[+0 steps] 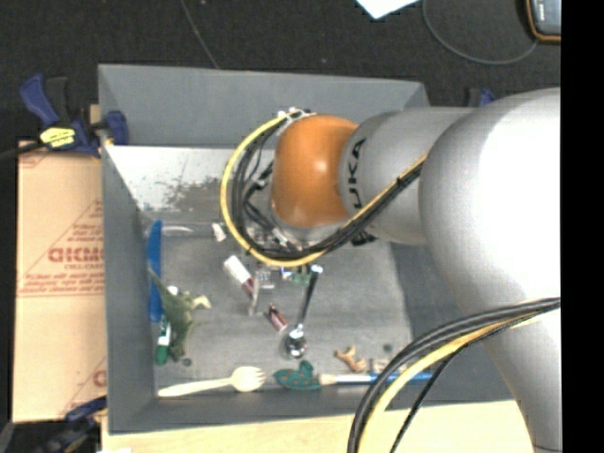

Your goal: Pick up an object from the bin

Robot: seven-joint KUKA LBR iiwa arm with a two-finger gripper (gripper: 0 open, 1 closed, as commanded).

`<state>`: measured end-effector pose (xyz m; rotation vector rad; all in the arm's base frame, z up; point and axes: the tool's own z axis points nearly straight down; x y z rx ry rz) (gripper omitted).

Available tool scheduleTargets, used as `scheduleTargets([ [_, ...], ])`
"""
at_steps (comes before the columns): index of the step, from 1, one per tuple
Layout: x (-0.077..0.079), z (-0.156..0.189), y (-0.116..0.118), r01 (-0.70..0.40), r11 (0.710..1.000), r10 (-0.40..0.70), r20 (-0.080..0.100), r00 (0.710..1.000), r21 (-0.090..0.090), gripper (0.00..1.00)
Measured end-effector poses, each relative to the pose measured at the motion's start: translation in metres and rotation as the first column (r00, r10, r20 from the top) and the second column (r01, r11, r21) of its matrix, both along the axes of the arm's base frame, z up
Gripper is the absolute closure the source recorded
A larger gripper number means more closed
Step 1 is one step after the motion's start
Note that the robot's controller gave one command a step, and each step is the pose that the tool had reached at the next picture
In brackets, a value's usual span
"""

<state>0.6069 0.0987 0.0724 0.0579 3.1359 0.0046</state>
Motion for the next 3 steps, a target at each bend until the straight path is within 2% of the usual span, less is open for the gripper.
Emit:
scheduleTargets([
  [1, -0.019, -0.001, 0.013, 0.427, 0.904, -0.427, 0.014, 0.904, 0.010, 0.00],
  [2, 0.001, 0.001, -0.001, 0.009, 1.000, -0.009, 0.004, 1.000, 0.001, 1.00],
  [3, 0.001, 0.001, -0.001, 0.010, 1.000, -0.010, 0.004, 1.000, 0.001, 1.00],
])
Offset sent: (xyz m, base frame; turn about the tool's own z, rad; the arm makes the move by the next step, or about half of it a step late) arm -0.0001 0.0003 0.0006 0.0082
